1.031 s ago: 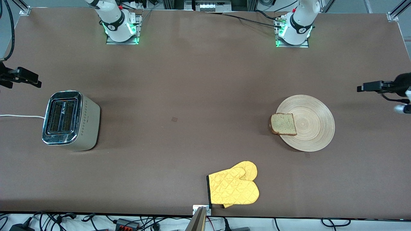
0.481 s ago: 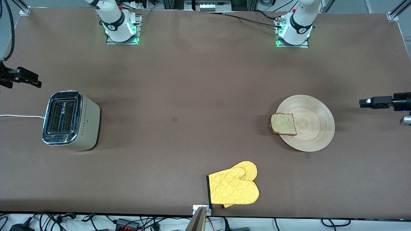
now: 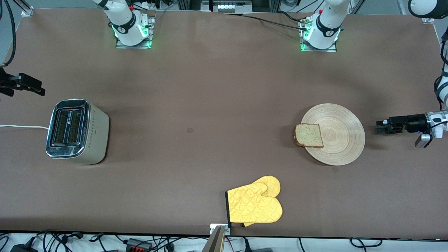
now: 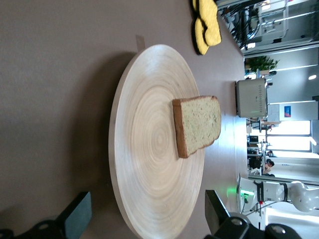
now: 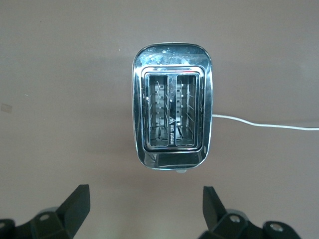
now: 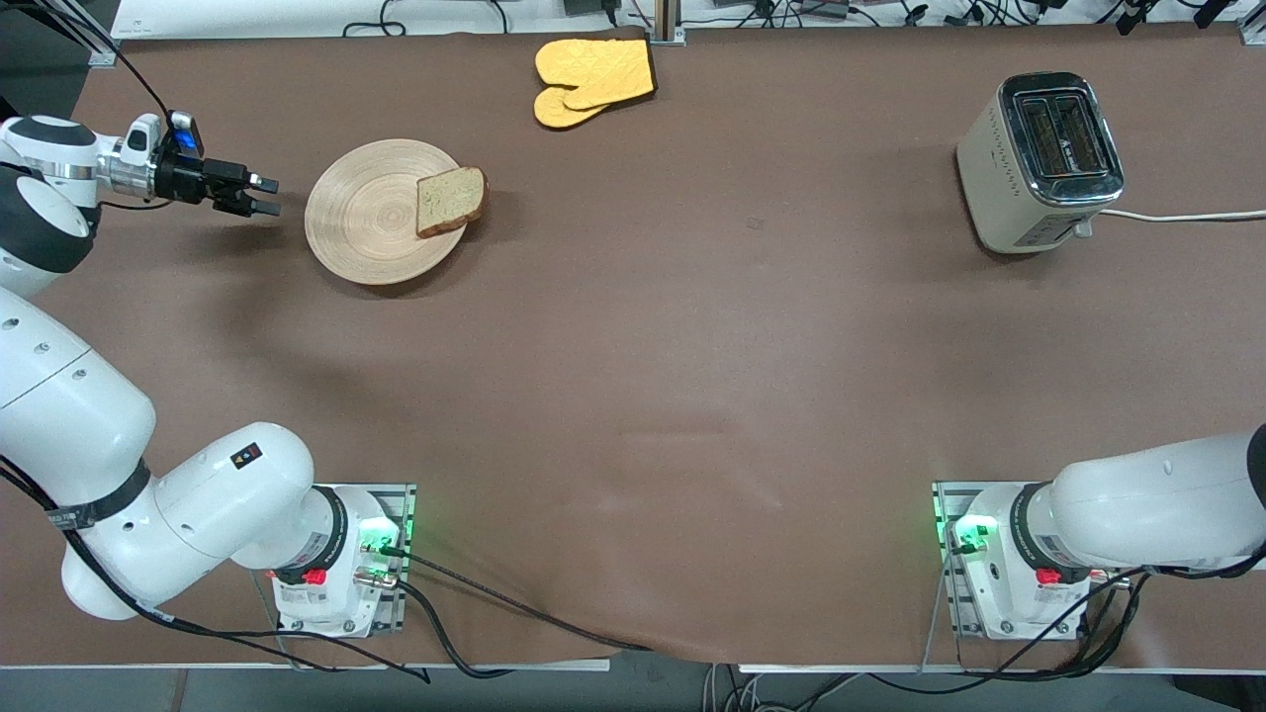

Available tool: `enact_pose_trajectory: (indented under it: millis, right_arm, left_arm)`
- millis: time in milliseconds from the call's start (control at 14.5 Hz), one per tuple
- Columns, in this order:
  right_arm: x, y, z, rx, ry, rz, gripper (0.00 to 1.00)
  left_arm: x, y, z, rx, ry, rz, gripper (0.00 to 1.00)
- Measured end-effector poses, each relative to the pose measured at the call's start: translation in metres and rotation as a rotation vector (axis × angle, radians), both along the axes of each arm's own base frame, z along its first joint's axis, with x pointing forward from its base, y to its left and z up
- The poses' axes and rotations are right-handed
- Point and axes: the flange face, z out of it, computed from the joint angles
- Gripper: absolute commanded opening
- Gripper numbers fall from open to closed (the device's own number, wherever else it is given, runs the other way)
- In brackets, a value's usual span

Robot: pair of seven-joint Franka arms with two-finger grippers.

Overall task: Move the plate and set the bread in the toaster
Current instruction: 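Lower the left gripper to the wooden plate's rim, then grip the plate rim with the left gripper and slide it toward the toaster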

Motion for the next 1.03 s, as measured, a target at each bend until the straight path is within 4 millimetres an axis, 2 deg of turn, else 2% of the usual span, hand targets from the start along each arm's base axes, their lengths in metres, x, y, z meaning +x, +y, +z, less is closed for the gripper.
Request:
enact_pose_trajectory:
  millis: [138,344,481,619,894,1031]
  right_arm:
    - [0.000,0.000,0.000,0.000,0.000,0.000,1.00]
    - [0.000,0.000,0.000,0.000,0.000,0.000,1.00]
    - [0.000,0.000,0.000,0.000,0.000,0.000,1.00]
    - [0.000,0.000,0.000,0.000,0.000,0.000,1.00]
    - [0.000,-0.001,0.000,0.000,0.000,-0.002,1.00]
    - [0.000,-0.002,0.000,0.000,0.000,-0.004,1.00]
  left_arm:
    - [-0.002,0.001,-0.017,-0.013,-0.009,0.024,0.97]
    - [-0.001,0.005,-0.036,0.018,-0.019,0.066,0.85]
    - [0.005,-0.001,-0.038,0.030,-0.027,0.067,0.76]
    - [0.010,-0.009,-0.038,0.029,-0.031,0.058,0.74]
    - [0.015,-0.025,-0.046,0.008,-0.024,0.045,0.53]
    - [0.017,-0.038,-0.051,0.000,-0.016,0.026,0.34]
